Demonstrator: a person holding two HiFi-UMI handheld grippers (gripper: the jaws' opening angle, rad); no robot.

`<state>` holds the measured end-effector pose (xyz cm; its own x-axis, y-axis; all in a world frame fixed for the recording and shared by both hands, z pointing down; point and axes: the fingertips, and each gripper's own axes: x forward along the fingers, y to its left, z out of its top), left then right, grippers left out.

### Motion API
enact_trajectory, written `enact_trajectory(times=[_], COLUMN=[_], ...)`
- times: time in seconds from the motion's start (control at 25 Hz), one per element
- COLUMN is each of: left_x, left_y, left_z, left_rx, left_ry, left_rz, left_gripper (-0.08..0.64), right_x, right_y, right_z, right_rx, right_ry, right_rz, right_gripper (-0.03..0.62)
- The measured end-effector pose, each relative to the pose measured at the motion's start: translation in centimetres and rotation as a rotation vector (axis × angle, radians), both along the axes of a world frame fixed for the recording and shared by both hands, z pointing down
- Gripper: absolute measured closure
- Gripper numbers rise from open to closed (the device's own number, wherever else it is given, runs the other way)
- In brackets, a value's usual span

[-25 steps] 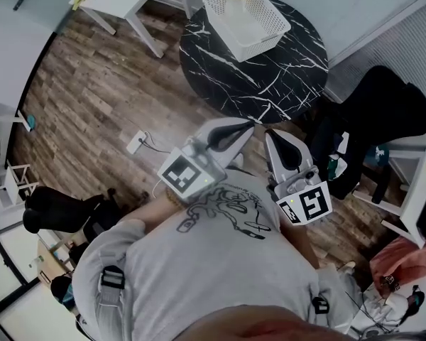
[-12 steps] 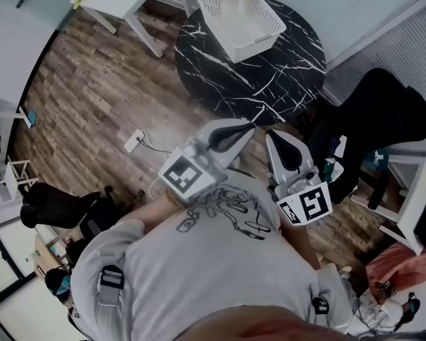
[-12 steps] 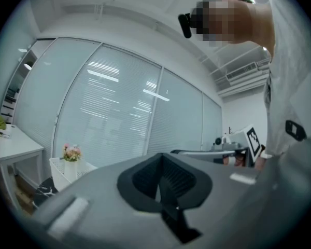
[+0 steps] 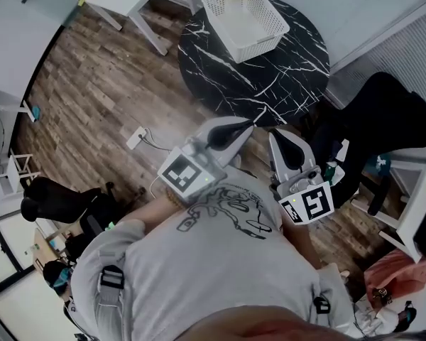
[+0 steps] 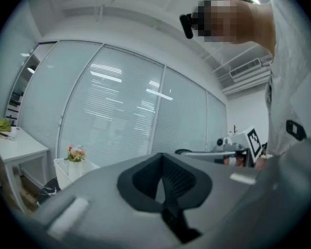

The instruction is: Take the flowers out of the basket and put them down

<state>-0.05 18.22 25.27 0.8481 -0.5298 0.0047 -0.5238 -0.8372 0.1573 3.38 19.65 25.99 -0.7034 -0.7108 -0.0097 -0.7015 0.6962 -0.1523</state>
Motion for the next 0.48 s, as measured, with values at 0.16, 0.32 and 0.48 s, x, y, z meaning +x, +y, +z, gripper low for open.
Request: enact_trajectory(times=[0.16, 0.32, 0.48], left_x=[-0.3, -0.3, -0.5], left_y=[-0.6, -1.8, -3.3], left_z=[0.0, 0.2, 0.4], left_rx=[-0.002, -0.003, -0.001], left_ry=[0.004, 0.003, 0.003], left_rz=[-0.007, -0.007, -0.005], left_gripper=[0.557, 0.557, 0.557], right_x=[-0.3, -0.4, -0.7], right_y=[-0.6, -1.7, -3.1], right_z=[-0.1, 0.0, 0.2], right_rx=[0.005, 0.007, 0.006], right_ry=[0.003, 0.007, 0.014], right_rz=[-0.004, -0.003, -0.007], right_gripper=[0.586, 0.586, 0.586])
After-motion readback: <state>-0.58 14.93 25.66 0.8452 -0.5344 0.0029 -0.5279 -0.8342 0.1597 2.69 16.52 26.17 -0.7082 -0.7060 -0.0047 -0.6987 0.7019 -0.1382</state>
